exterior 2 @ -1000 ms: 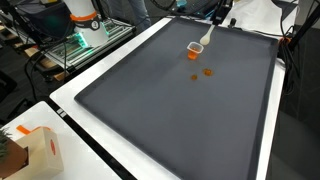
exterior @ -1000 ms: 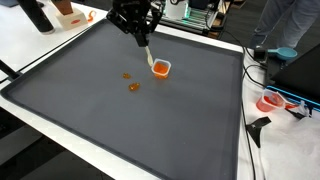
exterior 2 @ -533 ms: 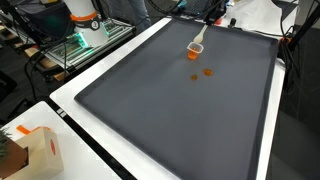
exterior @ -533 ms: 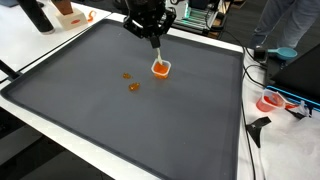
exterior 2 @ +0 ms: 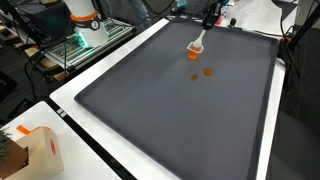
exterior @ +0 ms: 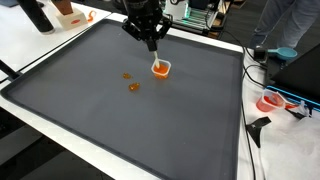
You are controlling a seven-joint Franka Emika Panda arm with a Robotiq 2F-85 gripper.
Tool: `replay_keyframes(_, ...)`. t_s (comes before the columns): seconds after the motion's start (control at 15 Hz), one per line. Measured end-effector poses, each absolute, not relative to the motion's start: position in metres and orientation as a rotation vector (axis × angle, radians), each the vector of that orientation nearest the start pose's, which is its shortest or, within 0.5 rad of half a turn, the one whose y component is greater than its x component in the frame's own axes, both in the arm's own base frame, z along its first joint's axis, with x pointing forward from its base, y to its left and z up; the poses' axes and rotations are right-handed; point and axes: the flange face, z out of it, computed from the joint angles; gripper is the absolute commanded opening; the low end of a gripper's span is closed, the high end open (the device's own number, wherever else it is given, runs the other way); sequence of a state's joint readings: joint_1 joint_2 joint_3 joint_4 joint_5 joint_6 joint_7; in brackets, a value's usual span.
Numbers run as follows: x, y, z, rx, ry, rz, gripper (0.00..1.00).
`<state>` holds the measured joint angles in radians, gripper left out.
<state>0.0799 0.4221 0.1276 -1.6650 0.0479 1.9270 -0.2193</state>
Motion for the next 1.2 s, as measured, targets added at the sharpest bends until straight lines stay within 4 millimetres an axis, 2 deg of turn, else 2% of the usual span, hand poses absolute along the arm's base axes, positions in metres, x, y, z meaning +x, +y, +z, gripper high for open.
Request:
replay_keyframes(0.47,0.626,0.124,0.342,-3.039,-0.418,0.201,0.03)
replay_keyframes(1.2,0.619,0.127,0.325,-3.063,-0.362,0.118,0.03)
